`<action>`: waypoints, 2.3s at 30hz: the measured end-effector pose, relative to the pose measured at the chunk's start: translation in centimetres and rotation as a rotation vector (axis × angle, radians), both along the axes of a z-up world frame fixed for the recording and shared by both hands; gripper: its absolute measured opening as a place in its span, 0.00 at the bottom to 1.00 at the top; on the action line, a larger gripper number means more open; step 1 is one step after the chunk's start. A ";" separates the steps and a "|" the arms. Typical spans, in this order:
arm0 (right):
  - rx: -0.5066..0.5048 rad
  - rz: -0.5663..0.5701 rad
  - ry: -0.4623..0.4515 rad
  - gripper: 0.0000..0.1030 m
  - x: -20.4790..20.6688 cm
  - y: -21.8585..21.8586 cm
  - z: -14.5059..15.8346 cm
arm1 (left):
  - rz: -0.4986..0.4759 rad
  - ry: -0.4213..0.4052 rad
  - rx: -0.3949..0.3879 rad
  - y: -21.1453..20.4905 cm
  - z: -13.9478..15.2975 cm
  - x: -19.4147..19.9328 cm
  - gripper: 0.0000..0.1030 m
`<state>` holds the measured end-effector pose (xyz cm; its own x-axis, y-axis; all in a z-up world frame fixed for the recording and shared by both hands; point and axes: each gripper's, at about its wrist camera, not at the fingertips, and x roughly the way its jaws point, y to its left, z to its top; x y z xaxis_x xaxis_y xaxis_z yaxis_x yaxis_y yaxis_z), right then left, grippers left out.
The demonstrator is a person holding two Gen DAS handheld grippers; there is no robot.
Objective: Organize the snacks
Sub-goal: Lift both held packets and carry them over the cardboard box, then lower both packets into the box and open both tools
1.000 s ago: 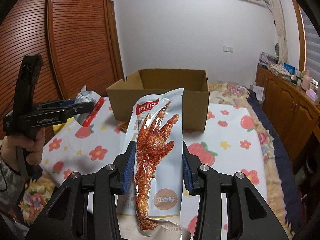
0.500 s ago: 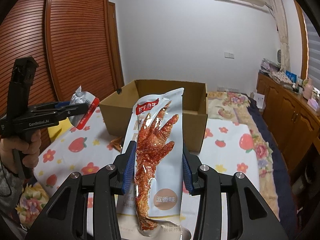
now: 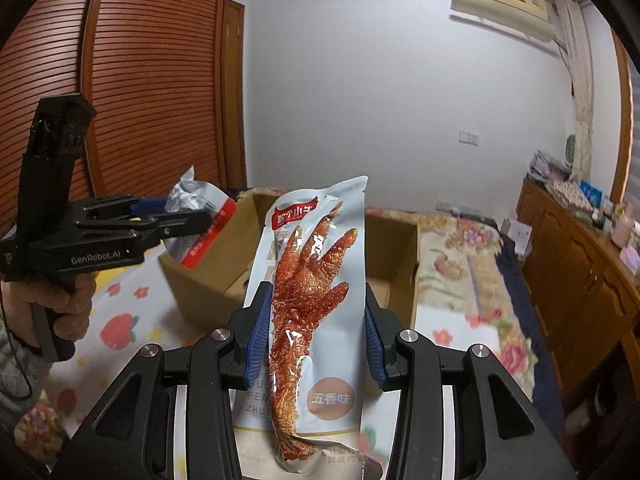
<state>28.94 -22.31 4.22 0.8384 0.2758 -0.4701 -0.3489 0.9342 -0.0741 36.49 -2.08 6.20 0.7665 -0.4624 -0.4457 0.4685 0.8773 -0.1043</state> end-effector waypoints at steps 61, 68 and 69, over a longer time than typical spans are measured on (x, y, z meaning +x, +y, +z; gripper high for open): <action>-0.126 -0.043 0.246 0.49 13.6 2.9 -6.2 | -0.040 0.283 0.238 -1.5 -4.8 9.2 0.62; -0.062 -0.034 0.173 0.49 8.9 1.9 -3.4 | -0.012 0.216 0.196 -0.4 -2.9 6.1 0.83; -0.054 -0.036 0.161 0.49 8.0 1.8 -3.0 | -0.012 0.211 0.184 -0.3 -2.6 5.6 0.83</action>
<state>36.91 -20.54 1.24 0.7602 0.2176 -0.6121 -0.3267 0.9425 -0.0707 42.09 -2.35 3.57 0.6426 -0.3672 -0.6724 0.4637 0.8851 -0.0402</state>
